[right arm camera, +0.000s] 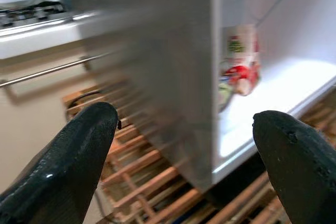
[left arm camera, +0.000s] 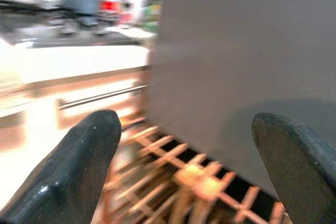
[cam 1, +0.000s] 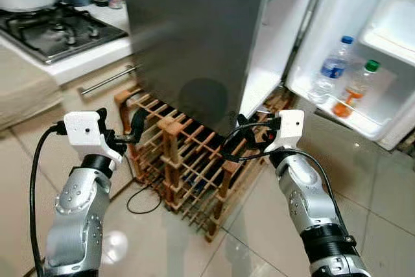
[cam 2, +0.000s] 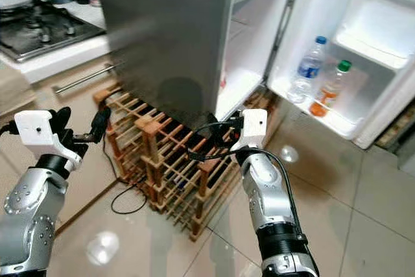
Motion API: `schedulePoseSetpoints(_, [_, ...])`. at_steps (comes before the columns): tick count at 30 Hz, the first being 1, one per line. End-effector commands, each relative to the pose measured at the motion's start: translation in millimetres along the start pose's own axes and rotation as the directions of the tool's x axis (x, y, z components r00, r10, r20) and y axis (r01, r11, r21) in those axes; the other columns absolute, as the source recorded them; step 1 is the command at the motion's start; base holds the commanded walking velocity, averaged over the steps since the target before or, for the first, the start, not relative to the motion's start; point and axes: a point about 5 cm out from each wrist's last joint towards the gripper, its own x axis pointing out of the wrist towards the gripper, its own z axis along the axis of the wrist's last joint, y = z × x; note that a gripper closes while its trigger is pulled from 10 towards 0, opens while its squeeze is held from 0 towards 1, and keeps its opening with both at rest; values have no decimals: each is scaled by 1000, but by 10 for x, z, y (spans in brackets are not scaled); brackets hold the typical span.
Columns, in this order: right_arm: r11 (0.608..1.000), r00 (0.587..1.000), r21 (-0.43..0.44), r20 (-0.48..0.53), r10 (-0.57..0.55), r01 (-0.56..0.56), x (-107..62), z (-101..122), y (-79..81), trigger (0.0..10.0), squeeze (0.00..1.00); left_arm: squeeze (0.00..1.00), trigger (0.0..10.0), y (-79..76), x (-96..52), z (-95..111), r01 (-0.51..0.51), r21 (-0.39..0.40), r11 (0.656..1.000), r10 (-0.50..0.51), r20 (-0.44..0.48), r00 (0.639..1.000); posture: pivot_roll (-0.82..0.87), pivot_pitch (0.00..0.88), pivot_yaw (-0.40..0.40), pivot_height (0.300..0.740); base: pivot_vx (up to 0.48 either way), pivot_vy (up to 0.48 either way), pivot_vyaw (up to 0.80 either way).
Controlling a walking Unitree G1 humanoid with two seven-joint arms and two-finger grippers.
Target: Restocking fridge
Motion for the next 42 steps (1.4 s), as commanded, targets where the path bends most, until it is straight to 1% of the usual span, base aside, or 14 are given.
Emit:
schedulePoseSetpoints(1, [1000, 1000, 11, 9, -5, 5, 17, 37, -45, 10000, 0, 0, 10000, -30, -7, -27, -37, 16, 999, 38, -25, 999, -38, 0, -9, 740, 0, -480, 594])
schedulePoseSetpoints(5, [1000, 1000, 12, 7, 9, -9, 37, 36, -38, 10000, 0, 0, 10000, 1, 20, -95, -140, 180, 974, 154, -66, 986, -39, 0, -4, 740, 0, -349, 594])
schedulePoseSetpoints(7, [1000, 1000, 13, 8, 16, -16, 43, 38, -31, 10000, 0, 0, 10000, 37, 32, -77, -167, 196, 966, 181, -57, 982, -40, 0, -3, 740, 0, 0, 594])
schedulePoseSetpoints(10, [999, 999, 16, 7, 39, -39, 77, 47, 1, 10000, 0, 0, 10000, 192, 69, -3, -261, 281, 924, 279, -25, 960, -41, 0, -1, 740, 0, 0, 592])
schedulePoseSetpoints(14, [998, 998, 23, 7, 61, -61, 102, 67, 7, 10000, 0, 0, 10000, 186, 109, 95, -269, 340, 901, 282, 11, 959, -35, 0, 2, 740, 0, 0, 594])
schedulePoseSetpoints(18, [998, 998, 23, 6, 66, -66, 116, 90, -36, 10000, 0, 0, 10000, 90, 167, 153, -243, 346, 906, 246, 35, 969, -43, 0, 2, 740, 0, 0, 592])
schedulePoseSetpoints(21, [996, 996, -7, 14, 91, -91, 97, 165, -68, 10000, 0, 0, 10000, 64, 173, 91, -235, 363, 901, 242, 27, 970, -82, 0, -7, 740, 0, 0, 590])
schedulePoseSetpoints(25, [996, 996, -30, 5, 84, -84, 69, 149, -126, 10000, 0, 0, 10000, 87, 200, -136, -251, 335, 908, 279, -35, 960, -84, 0, -15, 740, 0, 0, 583])
schedulePoseSetpoints(27, [996, 997, -33, 2, 78, -78, 63, 150, -158, 10000, 0, 0, 10000, 46, 287, -215, -239, 272, 932, 268, -76, 960, -68, 0, -38, 740, 0, 0, 584])
schedulePoseSetpoints(31, [996, 996, -34, -17, 82, -83, 74, 95, -150, 10000, 0, 0, 10000, 58, 337, -82, -202, 205, 958, 212, -30, 977, -30, 0, -60, 740, 0, 0, 583])
schedulePoseSetpoints(36, [995, 997, -48, -15, 82, -82, 98, 75, -97, 10000, 0, 0, 10000, -32, 215, -92, -141, 114, 983, 149, -61, 987, -15, 0, -45, 740, 0, 0, 564])
schedulePoseSetpoints(39, [986, 997, -149, -8, 77, -77, 101, 33, -8, 10000, 0, 0, 10000, -57, 142, -143, -107, 127, 986, 117, -76, 990, -14, 0, -21, 740, 87, 125, 188])
schedulePoseSetpoints(41, [989, 998, -129, -1, 69, -68, 96, 18, 5, 10000, 0, 0, 10000, -42, 138, -165, -119, 131, 984, 131, -86, 988, -15, 0, -17, 740, 0, 399, 0])
schedulePoseSetpoints(42, [998, 1000, -63, -9, 28, -29, 87, -7, -5, 10000, 0, 0, 10000, -72, 130, -163, -119, 134, 984, 132, -93, 987, -17, 0, 4, 740, 0, 454, 0])
